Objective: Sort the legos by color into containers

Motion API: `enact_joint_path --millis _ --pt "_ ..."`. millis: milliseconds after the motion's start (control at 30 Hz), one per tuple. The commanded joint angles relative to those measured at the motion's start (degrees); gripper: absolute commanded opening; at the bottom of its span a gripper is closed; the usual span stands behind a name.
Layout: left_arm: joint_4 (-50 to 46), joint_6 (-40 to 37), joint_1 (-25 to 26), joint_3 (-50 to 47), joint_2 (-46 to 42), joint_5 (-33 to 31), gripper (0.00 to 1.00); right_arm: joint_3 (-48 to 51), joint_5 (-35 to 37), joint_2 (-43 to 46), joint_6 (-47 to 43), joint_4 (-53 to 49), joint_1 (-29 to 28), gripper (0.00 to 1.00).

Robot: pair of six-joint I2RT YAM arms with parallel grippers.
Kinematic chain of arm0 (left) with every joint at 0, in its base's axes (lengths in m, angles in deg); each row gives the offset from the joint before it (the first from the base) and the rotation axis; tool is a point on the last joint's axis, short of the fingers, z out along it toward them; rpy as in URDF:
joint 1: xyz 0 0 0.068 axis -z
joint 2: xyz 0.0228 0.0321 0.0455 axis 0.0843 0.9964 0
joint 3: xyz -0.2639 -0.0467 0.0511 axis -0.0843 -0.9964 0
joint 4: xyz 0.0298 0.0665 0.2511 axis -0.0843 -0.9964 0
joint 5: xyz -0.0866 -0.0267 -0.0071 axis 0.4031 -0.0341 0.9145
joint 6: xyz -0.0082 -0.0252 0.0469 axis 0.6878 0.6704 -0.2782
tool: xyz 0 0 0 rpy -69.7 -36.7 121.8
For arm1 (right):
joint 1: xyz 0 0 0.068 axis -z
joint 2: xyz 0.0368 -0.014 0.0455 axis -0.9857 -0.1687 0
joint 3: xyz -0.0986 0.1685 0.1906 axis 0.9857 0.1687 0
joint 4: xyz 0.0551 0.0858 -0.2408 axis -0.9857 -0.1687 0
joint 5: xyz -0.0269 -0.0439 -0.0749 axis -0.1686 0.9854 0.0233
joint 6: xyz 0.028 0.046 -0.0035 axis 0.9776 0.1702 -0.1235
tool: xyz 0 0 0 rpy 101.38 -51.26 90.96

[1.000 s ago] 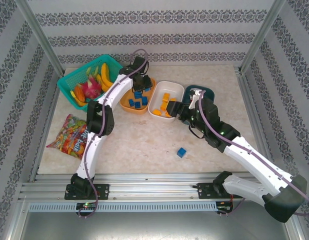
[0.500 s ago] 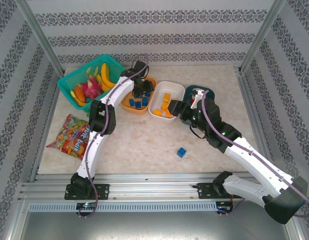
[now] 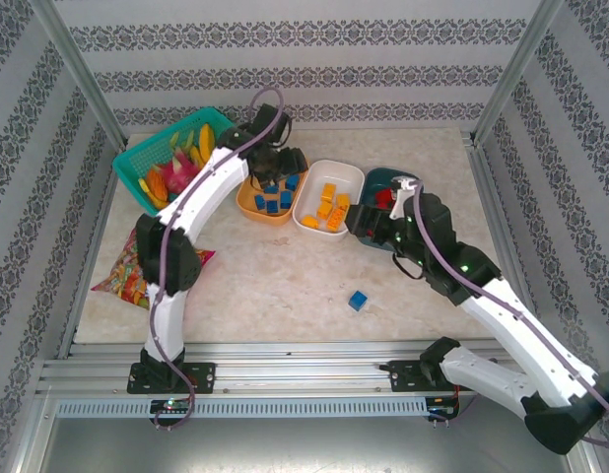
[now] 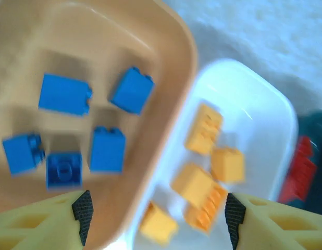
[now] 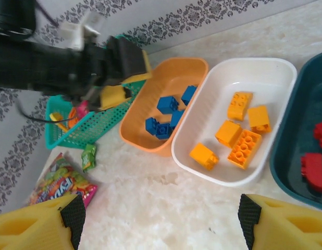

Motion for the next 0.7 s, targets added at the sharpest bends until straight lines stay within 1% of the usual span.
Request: enact_joint_path --millis 0,33,100,133,200,233,267,333,433,467,533,667 --pt "-1.9 13.4 5.1 -12.8 -5.6 2.3 0.72 -1.3 -3.1 4.1 -1.8 -12.6 0.5 0.79" --pt "-1.0 16.9 6.9 -16.6 -7.7 2.1 0.75 -1.1 -3.9 5.1 -1.6 -14.6 0.3 0.79" --pt "1.7 26.4 10.6 -24.1 -11.4 1.7 0.78 -0.4 -6.1 7.7 -0.7 -19.1 0.3 0.79" --pt "3.2 30.4 12.4 -27.1 -12.6 1.9 0.79 0.0 -6.9 8.7 -0.2 -21.1 0.3 0.78" --pt "8.5 38.5 16.4 -32.4 -13.7 3.3 0.81 1.3 -8.5 11.3 1.5 -25.0 0.1 0.78" --pt "9.9 41.2 18.4 -33.3 -13.2 3.8 0.82 2.1 -9.3 12.6 2.2 -26.6 -0.1 0.77" --pt "10.5 42.8 20.0 -33.2 -12.3 4.4 0.83 2.8 -9.8 13.6 2.9 -27.9 -0.4 0.77" --pt "8.8 46.4 23.1 -31.2 -9.1 6.2 0.91 4.4 -9.6 15.9 4.5 -30.2 -1.4 0.77" --pt "10.9 53.1 27.0 -31.0 -6.6 7.5 0.92 6.1 -9.0 18.7 6.6 -30.9 -2.9 0.76" --pt "11.8 55.4 28.0 -31.0 -6.1 7.0 0.94 6.5 -8.9 19.2 7.1 -30.6 -3.5 0.76" --pt "13.6 58.6 29.6 -30.1 -4.1 6.4 0.95 6.6 -8.2 19.7 7.4 -30.7 -4.7 0.76" --pt "14.9 61.2 30.9 -25.8 1.3 7.6 0.95 6.4 -6.4 20.5 7.9 -30.7 -6.3 0.76"
